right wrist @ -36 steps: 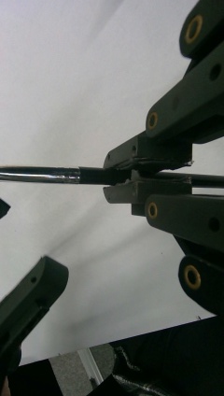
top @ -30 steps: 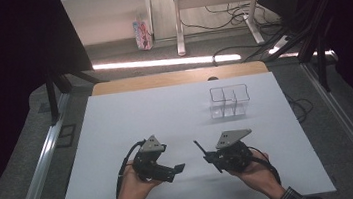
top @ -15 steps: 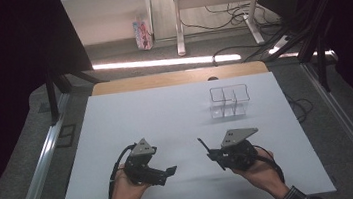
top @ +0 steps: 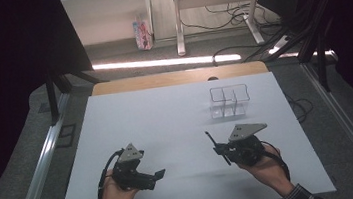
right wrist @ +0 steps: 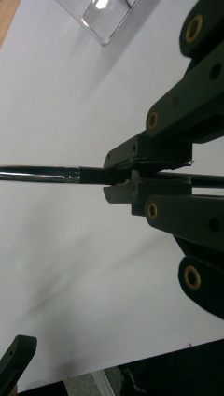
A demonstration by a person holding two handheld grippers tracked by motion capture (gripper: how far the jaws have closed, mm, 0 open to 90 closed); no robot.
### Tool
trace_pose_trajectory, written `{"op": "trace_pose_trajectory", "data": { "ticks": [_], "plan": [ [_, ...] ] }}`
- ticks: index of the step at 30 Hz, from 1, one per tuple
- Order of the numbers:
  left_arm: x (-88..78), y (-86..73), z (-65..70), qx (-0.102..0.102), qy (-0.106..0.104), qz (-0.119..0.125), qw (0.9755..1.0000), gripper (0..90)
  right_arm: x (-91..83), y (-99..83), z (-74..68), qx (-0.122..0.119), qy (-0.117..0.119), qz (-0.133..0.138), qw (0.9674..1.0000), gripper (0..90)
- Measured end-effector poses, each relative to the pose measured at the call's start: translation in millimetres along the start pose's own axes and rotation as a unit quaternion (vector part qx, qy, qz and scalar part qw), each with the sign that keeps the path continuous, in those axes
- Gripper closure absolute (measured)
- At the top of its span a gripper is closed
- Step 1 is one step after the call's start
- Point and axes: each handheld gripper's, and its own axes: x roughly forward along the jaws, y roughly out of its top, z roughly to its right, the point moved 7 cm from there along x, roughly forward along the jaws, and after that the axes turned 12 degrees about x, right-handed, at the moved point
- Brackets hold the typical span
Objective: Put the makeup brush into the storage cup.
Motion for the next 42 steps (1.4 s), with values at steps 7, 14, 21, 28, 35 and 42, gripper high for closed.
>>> {"op": "trace_pose_trajectory", "data": {
  "ticks": [7,14,21,28,35,42],
  "plan": [
    [-6.8,-16.9,-9.0,0.011,0.036,-0.021,0.9991,0.8,-2.5,1.1,5.8,0.003,-0.006,0.006,1.0,83.6],
    [-13.2,-32.6,-17.6,0.016,0.062,-0.042,0.9971,0.3,-7.2,4.0,16.6,0.015,-0.014,0.016,0.9997,83.6],
    [-20.5,-47.3,-24.1,0.012,0.077,-0.053,0.9956,0.1,-12.1,7.0,30.2,0.028,-0.027,0.024,0.999,83.7],
    [-27.6,-56.8,-25.6,-0.002,0.077,-0.046,0.9959,0.4,-14.2,10.9,41.1,0.041,-0.031,0.03,0.9982,83.7],
    [-32.1,-63.4,-23.7,-0.002,0.077,-0.044,0.9961,1.2,-18.7,17.4,51.9,0.054,-0.036,0.04,0.9971,83.7],
    [-35.0,-64.5,-22.4,-0.015,0.066,-0.031,0.9972,1.4,-21.7,28.9,67.8,0.064,-0.047,0.05,0.9956,83.7]
  ]
}}
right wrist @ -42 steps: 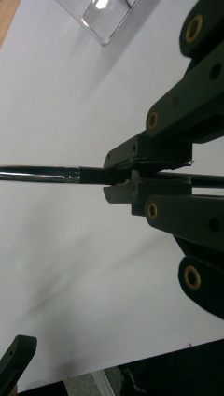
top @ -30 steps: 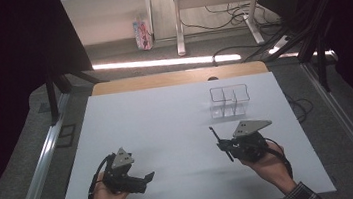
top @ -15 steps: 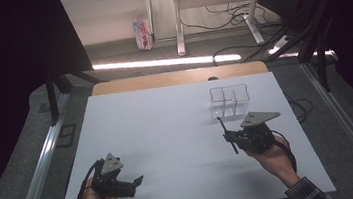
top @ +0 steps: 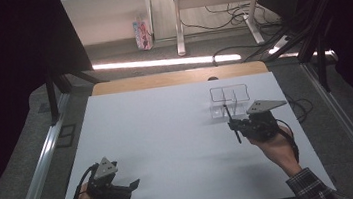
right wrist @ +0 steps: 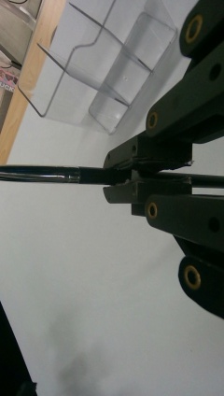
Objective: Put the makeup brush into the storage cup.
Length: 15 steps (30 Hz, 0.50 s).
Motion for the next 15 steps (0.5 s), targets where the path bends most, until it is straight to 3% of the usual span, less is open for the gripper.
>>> {"op": "trace_pose_trajectory", "data": {
  "ticks": [15],
  "plan": [
    [-4.0,-3.7,-0.4,-0.011,-0.006,0.008,0.9999,1.3,8.9,27.4,17.5,0.014,-0.007,0.013,0.9998,83.7]
  ]
}}
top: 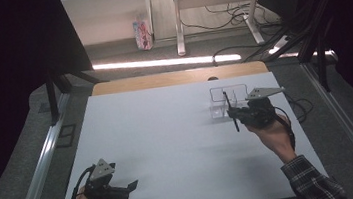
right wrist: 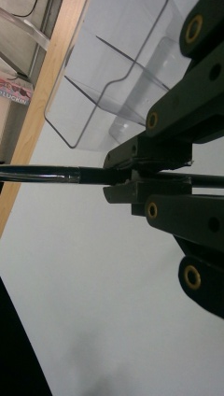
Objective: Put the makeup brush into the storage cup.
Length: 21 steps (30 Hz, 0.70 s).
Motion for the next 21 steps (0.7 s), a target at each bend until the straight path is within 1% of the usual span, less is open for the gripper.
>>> {"op": "trace_pose_trajectory", "data": {
  "ticks": [5,9,12,18,20,21],
  "plan": [
    [-0.7,-0.2,-0.3,0.001,0.002,0.002,1.0,1.3,2.9,9.4,7.8,0.008,-0.006,0.007,0.9999,83.8],
    [-0.7,0.9,0.7,0.006,0.003,0.004,1.0,1.3,4.6,17.1,12.7,0.013,-0.01,0.013,0.9998,83.7],
    [-0.2,0.7,1.3,0.011,0.005,0.0,0.9999,1.3,7.0,22.3,15.8,0.015,-0.009,0.017,0.9997,83.7],
    [-0.9,0.6,-0.4,0.005,0.005,0.004,1.0,1.2,10.0,33.7,21.0,0.024,-0.009,0.024,0.9994,83.7],
    [-1.0,0.7,-0.3,0.007,0.007,0.004,0.9999,1.1,10.9,37.6,22.7,0.026,-0.011,0.026,0.9993,83.7],
    [-1.0,0.8,-0.2,0.008,0.007,0.004,0.9999,1.1,11.1,39.6,23.9,0.024,-0.014,0.026,0.9993,83.7]
  ]
}}
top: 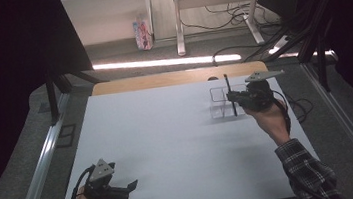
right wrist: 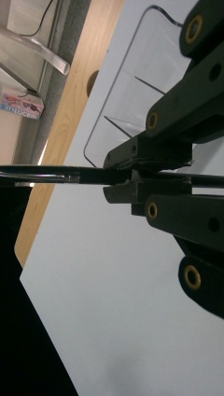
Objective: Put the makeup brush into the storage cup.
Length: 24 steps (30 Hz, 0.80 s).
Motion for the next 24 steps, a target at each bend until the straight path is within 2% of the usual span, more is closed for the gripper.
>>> {"op": "trace_pose_trajectory", "data": {
  "ticks": [16,24],
  "plan": [
    [-0.5,0.0,-1.0,0.004,0.009,-0.001,0.9999,0.9,6.4,28.7,13.5,0.011,-0.016,0.022,0.9996,83.7],
    [-1.0,0.2,-1.7,0.005,0.012,0.0,0.9999,0.8,19.3,38.0,19.3,0.01,-0.026,0.031,0.9991,83.7]
  ]
}}
